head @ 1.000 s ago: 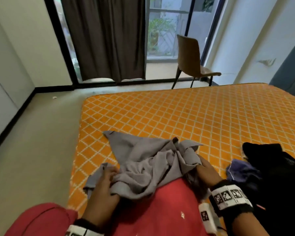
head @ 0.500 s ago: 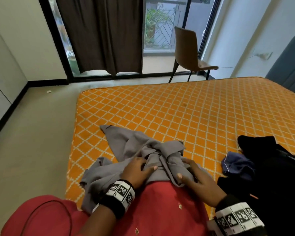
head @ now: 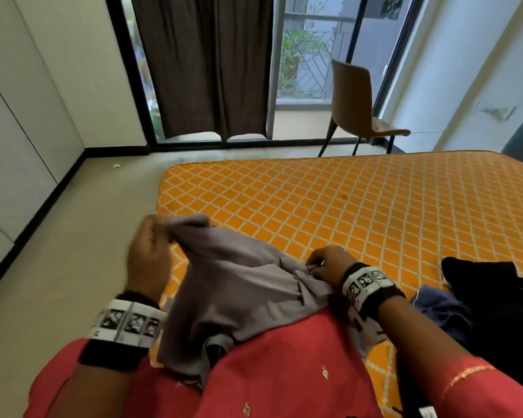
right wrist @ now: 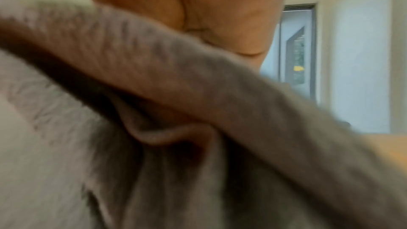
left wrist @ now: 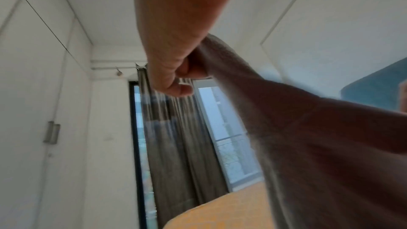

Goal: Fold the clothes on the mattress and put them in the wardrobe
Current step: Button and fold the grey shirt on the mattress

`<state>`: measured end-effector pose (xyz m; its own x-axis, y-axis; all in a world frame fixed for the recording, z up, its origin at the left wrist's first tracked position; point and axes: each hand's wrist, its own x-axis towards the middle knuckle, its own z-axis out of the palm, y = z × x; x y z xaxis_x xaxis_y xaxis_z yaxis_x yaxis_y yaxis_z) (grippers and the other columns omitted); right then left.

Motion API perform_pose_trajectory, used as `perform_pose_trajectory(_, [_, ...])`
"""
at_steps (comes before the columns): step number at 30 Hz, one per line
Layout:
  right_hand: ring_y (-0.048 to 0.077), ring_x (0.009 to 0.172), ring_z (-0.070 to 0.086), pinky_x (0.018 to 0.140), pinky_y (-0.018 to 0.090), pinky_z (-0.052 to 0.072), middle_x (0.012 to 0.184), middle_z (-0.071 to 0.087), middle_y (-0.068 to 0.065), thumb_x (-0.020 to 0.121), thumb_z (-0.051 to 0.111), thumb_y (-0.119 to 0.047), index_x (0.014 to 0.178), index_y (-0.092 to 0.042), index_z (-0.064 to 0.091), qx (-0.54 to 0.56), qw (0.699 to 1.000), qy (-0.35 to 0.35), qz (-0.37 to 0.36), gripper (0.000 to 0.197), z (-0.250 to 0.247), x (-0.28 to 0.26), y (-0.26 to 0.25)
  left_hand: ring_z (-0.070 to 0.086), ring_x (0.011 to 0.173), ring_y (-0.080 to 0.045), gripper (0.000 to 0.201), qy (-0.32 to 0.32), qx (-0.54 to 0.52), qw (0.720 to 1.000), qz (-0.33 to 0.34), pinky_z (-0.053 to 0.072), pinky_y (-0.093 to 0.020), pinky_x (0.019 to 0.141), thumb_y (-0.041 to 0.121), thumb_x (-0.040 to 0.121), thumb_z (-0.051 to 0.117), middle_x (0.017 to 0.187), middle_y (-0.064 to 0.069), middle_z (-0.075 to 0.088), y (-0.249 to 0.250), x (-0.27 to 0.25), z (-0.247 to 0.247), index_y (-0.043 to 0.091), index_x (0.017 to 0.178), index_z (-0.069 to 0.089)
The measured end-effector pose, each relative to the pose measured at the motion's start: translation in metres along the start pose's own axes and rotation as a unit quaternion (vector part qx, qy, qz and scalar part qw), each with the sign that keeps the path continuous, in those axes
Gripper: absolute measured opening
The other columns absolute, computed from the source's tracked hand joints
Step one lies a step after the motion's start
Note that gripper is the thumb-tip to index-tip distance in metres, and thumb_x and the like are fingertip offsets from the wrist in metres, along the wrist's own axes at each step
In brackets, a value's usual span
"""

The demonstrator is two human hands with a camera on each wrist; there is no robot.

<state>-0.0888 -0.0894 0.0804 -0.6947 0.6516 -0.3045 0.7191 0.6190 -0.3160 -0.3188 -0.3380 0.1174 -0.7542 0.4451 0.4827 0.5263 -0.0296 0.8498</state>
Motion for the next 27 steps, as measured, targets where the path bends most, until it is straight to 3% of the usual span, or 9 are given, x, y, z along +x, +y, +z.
perform_pose_trajectory(2, [0.021,0.1,0.063,0.078,0.029,0.048,0.116,0.068,0.005,0.087,0.066,-0.018,0.115,-0.017,0.069,0.044,0.996,0.071,0.014,0.028,-0.016,0.003,0.01,0.047,0.081,-0.008,0.029,0.062,0.026,0.996,-0.05,0.038,-0.03,0.076,0.024,0.105,0.036,0.093,-0.012,0.058,-0.006,0.025,-0.029,0.008,0.091,0.055])
perform_pose_trajectory(5, [0.017,0.106,0.062,0.087,0.026,0.046,0.12,0.066,0.007,0.084,0.072,-0.01,0.127,-0.01,0.063,0.207,0.951,0.231,-0.01,0.044,-0.043,-0.005,0.029,0.062,0.103,-0.023,0.072,0.039,-0.058,0.988,-0.135,0.046,-0.044,0.099,0.062,0.097,0.031,0.107,-0.012,0.069,-0.012,0.041,-0.061,0.002,0.104,0.069])
perform_pose_trajectory(9, [-0.014,0.093,0.061,0.078,0.007,0.048,0.12,0.062,0.007,0.088,0.065,0.004,0.134,-0.003,0.054,0.42,0.832,0.346,-0.108,0.048,-0.053,-0.03,0.034,0.065,0.068,-0.004,0.064,-0.14,-0.065,0.974,-0.165,0.051,-0.017,0.061,0.07,0.085,0.05,0.073,0.005,0.072,0.013,0.002,-0.048,0.012,0.086,0.077])
perform_pose_trajectory(12, [-0.002,0.096,0.064,0.084,0.019,0.053,0.114,0.07,0.001,0.082,0.069,0.003,0.122,-0.005,0.063,0.481,0.788,0.355,-0.147,0.041,-0.044,-0.042,0.023,0.058,0.066,-0.009,0.069,-0.18,0.023,0.979,-0.096,0.048,-0.024,0.06,0.074,0.059,0.067,0.07,0.004,0.064,-0.002,-0.026,-0.023,0.007,0.075,0.067])
perform_pose_trajectory(15, [0.005,0.107,0.064,0.091,0.025,0.049,0.114,0.07,-0.015,0.083,0.068,0.003,0.115,-0.015,0.065,0.454,0.812,0.294,-0.218,0.037,-0.032,-0.052,-0.003,0.058,0.085,-0.006,0.048,-0.18,0.086,0.979,-0.041,0.049,-0.025,0.071,0.062,0.063,0.075,0.095,0.008,0.057,0.004,-0.037,0.008,0.029,0.091,0.056])
perform_pose_trajectory(19, [0.015,0.114,0.063,0.092,0.024,0.049,0.122,0.068,-0.001,0.084,0.056,0.01,0.123,-0.014,0.064,0.361,0.84,0.196,-0.355,0.047,-0.027,-0.067,-0.054,0.053,0.105,0.003,0.058,-0.282,0.007,0.959,0.004,0.049,-0.022,0.081,0.041,0.075,0.079,0.119,0.016,0.052,0.053,-0.031,0.061,0.032,0.124,0.049])
perform_pose_trajectory(21, [0.017,0.114,0.062,0.093,0.025,0.048,0.121,0.068,0.002,0.084,0.059,0.017,0.122,-0.011,0.066,0.336,0.835,0.189,-0.393,0.047,-0.025,-0.07,-0.069,0.056,0.087,0.008,0.031,-0.318,0.004,0.947,0.044,0.047,-0.028,0.073,0.024,0.09,0.068,0.105,0.013,0.059,0.065,-0.021,0.079,0.031,0.116,0.054])
perform_pose_trajectory(24, [0.018,0.108,0.061,0.086,0.034,0.049,0.118,0.064,0.0,0.078,0.074,-0.003,0.122,-0.019,0.064,0.365,0.807,0.306,-0.348,0.048,-0.022,-0.065,-0.077,0.053,0.059,0.0,0.013,-0.35,0.024,0.931,0.106,0.038,-0.027,0.059,0.011,0.099,0.053,0.073,0.012,0.057,0.075,-0.006,0.086,0.016,0.105,0.063])
perform_pose_trajectory(27, [0.019,0.109,0.058,0.081,0.032,0.054,0.123,0.052,0.0,0.068,0.086,-0.024,0.137,-0.027,0.043,0.45,0.79,0.315,-0.272,0.081,-0.032,-0.051,-0.076,0.059,0.069,-0.009,0.013,-0.369,0.001,0.914,0.169,0.041,-0.03,0.059,0.008,0.097,0.052,0.083,-0.001,0.065,0.087,0.013,0.083,0.009,0.102,0.064])
